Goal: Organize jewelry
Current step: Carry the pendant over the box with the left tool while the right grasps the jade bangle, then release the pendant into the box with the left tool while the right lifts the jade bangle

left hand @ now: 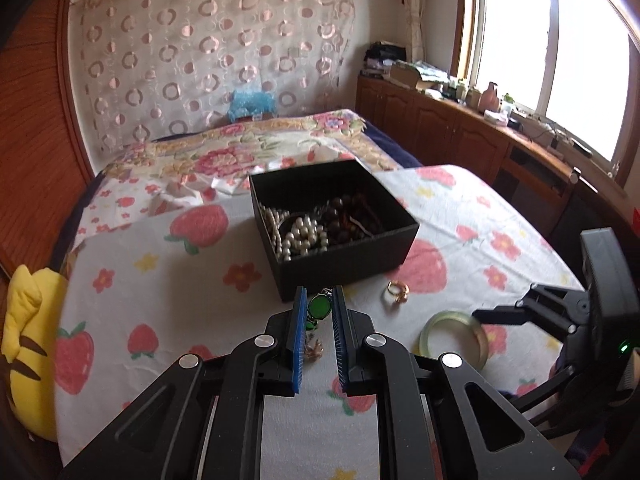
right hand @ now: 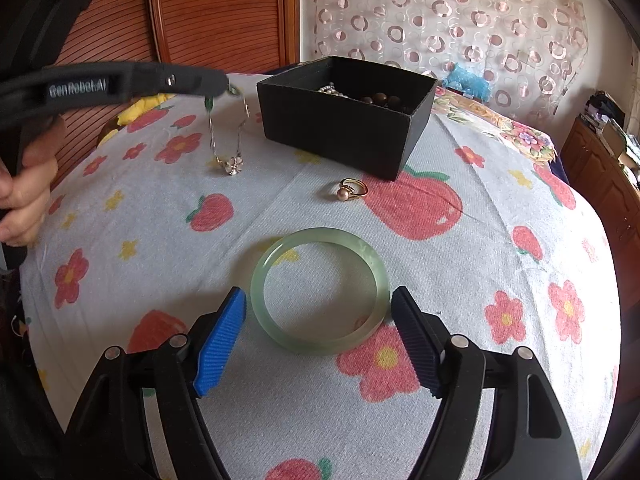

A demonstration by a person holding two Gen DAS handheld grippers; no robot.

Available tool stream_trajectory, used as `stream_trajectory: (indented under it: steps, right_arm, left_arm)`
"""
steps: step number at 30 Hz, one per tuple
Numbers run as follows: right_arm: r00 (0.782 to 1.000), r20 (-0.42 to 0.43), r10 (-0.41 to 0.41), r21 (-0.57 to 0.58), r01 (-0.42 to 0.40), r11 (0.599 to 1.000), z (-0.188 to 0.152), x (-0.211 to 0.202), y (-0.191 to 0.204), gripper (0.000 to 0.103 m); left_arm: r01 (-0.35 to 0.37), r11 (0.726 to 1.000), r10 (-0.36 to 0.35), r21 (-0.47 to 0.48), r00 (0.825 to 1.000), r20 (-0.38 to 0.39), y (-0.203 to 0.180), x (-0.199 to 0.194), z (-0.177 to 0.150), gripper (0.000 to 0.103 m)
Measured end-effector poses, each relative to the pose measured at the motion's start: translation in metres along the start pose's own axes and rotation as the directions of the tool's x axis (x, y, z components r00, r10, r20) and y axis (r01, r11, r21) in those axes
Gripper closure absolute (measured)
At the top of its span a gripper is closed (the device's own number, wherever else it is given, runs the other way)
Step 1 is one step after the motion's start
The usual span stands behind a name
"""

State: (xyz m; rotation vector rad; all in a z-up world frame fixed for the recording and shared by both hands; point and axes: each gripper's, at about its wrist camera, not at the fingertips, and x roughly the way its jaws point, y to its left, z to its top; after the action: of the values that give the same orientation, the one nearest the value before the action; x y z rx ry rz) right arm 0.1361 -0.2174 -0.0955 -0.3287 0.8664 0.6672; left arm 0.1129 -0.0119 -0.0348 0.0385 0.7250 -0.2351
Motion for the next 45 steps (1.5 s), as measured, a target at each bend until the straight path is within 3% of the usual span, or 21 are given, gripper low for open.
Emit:
stream_trajectory:
  steps: [12, 21, 34, 35, 36, 40, 45]
  right_arm:
    - [1.000, 0.000, 0.000, 0.000, 0.000, 1.000, 0.000, 0.000, 0.000, 0.026]
    - [1.000, 0.006, 0.003, 0.005, -0.003, 1.000, 0.003, -0.001, -0.001, 0.031]
    - [0.993, 0.119, -0.022, -0.002, 0.022, 1.000, 0.040, -0.035, -0.012, 0.034]
    - [0.992, 0.127, -0.023, 0.000, 0.023, 1.000, 0.044, -0.037, -0.014, 0.046]
    - [0.992, 0.126, -0.018, 0.008, 0.017, 1.000, 0.048, -0.037, -0.018, 0.070]
    - [0.993, 0.112, 0.022, 0.020, -0.024, 1.000, 0.057, -0.033, -0.028, 0.076]
    - [0.997, 0.073, 0.013, 0.029, -0.015, 0.999, 0.051, -0.018, -0.031, 0.077]
  left_arm:
    - [0.011, 1.000, -0.010, -0.006, 0.996, 0.084, -0.002, -0.035, 0.013, 0.091]
    - [-0.002, 1.000, 0.002, 0.002, 0.995, 0.103, 0.004, -0.038, 0.024, 0.091]
    - [-0.019, 1.000, 0.016, 0.019, 0.992, 0.125, 0.005, -0.028, 0.056, 0.091]
    - [-0.021, 1.000, 0.018, 0.022, 0.992, 0.126, 0.005, -0.026, 0.060, 0.091]
    - [-0.020, 1.000, 0.017, 0.022, 0.992, 0.126, 0.005, -0.024, 0.064, 0.091]
    - [-0.020, 0.999, 0.017, 0.027, 0.994, 0.111, 0.004, -0.011, 0.076, 0.091]
    - [-0.012, 0.999, 0.008, 0.041, 0.995, 0.099, -0.002, -0.002, 0.080, 0.091]
